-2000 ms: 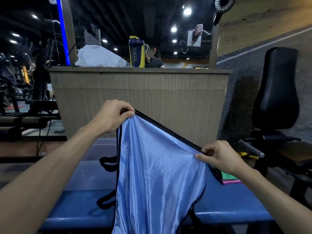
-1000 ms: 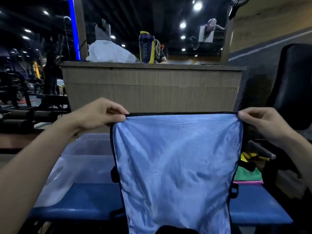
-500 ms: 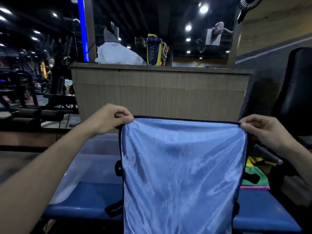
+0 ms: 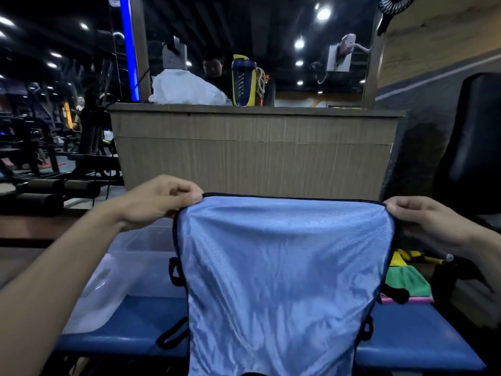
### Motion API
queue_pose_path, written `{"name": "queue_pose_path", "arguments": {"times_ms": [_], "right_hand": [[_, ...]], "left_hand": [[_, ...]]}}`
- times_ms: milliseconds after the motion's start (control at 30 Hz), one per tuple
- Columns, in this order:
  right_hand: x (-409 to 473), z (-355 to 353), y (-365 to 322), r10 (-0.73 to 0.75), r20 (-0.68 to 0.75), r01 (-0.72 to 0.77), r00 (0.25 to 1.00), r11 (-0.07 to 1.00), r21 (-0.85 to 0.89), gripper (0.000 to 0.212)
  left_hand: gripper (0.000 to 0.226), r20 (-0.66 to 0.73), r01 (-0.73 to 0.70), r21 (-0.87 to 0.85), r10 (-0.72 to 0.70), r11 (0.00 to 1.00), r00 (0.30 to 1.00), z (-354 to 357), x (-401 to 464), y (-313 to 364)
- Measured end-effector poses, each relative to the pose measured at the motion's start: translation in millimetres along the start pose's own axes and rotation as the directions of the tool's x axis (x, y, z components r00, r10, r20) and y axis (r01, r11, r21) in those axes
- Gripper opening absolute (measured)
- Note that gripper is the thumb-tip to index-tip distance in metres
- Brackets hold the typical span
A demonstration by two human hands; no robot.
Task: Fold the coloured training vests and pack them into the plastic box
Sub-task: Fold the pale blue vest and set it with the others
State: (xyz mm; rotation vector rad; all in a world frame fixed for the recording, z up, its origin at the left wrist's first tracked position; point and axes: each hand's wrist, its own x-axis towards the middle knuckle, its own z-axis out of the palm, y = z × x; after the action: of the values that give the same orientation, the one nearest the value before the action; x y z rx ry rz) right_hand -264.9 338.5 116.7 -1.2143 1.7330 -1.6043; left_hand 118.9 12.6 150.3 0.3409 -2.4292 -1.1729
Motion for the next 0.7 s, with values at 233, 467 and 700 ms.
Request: {"name": "queue_pose_path", "arguments": {"times_ms": [233, 467, 700], "right_hand": [[13, 18, 4, 0.067, -0.080, -0.052, 0.995, 0.984, 0.170, 0.035], [53, 151, -1, 0.074, -0.106, -0.076, 0.992, 0.997, -0.018, 0.015], [81, 211, 3, -0.033, -0.273, -0.006, 0.961, 0.990, -0.138, 0.016]], "left_hand": [[0.024, -0.115, 0.155, -0.163, -0.175, 0.974, 0.978, 2, 24, -14], [0.021, -0.109, 0.215, -0.242, -0.246, 0.946, 0.963, 97, 72, 2], [0.021, -0.208, 0.221, -0.404, -0.325, 0.887, 0.923, 123, 83, -1]]}}
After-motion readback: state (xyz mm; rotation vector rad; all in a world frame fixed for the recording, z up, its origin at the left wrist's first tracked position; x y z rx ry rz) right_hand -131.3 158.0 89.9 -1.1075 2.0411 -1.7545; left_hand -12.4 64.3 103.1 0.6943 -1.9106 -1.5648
